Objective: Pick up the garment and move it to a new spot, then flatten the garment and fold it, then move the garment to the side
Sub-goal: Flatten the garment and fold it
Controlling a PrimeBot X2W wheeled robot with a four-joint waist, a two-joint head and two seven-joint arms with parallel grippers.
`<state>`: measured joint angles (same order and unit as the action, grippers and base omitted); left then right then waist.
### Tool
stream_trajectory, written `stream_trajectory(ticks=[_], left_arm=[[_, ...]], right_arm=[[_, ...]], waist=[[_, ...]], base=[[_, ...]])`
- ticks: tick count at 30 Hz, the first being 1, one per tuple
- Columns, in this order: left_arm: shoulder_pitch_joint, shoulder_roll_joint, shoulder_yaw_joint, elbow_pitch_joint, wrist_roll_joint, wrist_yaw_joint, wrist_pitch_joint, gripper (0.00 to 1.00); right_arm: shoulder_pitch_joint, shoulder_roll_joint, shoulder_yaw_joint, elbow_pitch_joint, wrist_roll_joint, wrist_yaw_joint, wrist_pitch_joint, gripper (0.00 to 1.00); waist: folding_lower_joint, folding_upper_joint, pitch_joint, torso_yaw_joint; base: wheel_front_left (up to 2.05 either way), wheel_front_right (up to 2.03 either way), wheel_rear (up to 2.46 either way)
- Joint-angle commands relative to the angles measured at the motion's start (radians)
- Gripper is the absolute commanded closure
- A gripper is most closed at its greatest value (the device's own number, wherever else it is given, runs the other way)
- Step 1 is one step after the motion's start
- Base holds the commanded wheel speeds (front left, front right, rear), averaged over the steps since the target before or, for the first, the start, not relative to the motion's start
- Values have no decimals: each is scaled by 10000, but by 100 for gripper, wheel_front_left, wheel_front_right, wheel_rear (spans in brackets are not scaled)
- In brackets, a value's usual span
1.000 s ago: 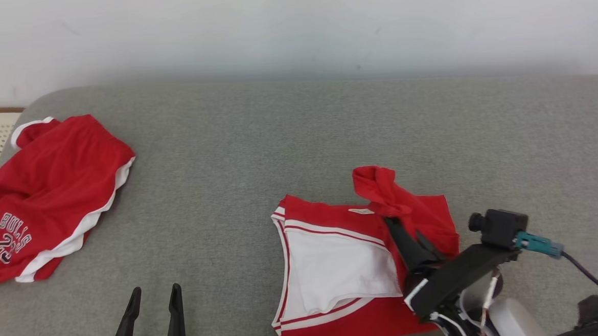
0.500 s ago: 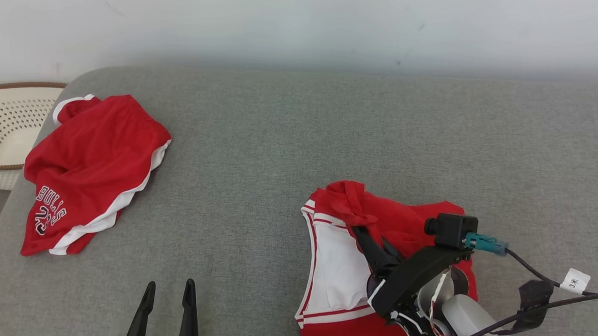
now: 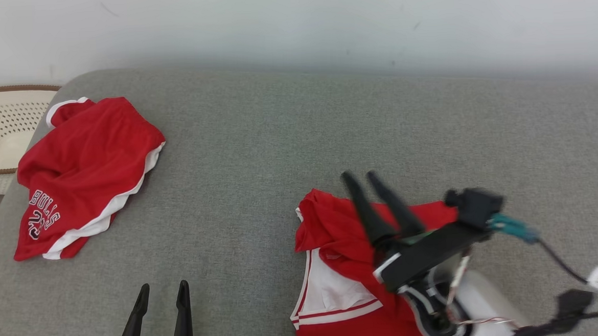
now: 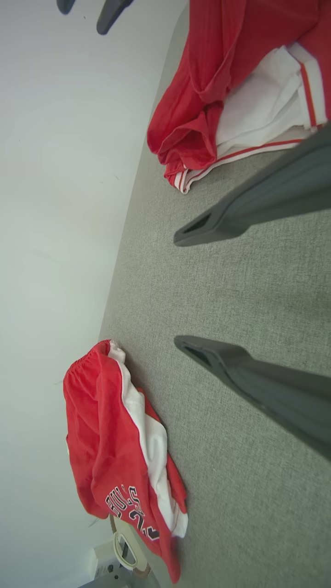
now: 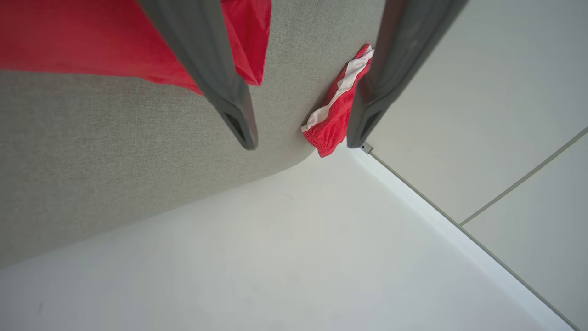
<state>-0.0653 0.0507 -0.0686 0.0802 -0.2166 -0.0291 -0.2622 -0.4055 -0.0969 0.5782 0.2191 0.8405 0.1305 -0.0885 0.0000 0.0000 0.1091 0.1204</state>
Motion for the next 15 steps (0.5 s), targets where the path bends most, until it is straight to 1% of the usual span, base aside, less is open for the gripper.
stream_trajectory(ticks=[1, 2, 4, 7, 10, 15], left_arm=[[77, -2, 53, -65, -79, 36, -39, 0], [77, -2, 53, -65, -79, 36, -39, 0], [98, 0, 78, -98, -93, 33, -39, 0], [118, -2, 131, -147, -87, 21, -39, 0], [123, 1, 197, -181, -73, -4, -39, 0], [78, -1, 354, -209, -48, -34, -39, 0]], right_arm=[[48, -399, -202, -487, 27, 4, -309, 0], [48, -399, -202, -487, 27, 4, -309, 0], [157, -672, -485, -915, -72, 4, -586, 0], [419, -1072, -1028, -1168, -285, 4, -818, 0], [606, -1387, -1559, -1186, -576, 4, -914, 0], [1033, -1687, -2150, -921, -1344, 4, -1103, 0]], waist=[[0, 0, -8, -86], [0, 0, -8, -86], [0, 0, -3, -128], [0, 0, 13, -177], [0, 0, 27, -196], [0, 0, 57, -217]], base=[[0, 0, 0], [0, 0, 0], [0, 0, 0], [0, 0, 0], [0, 0, 0], [0, 0, 0]])
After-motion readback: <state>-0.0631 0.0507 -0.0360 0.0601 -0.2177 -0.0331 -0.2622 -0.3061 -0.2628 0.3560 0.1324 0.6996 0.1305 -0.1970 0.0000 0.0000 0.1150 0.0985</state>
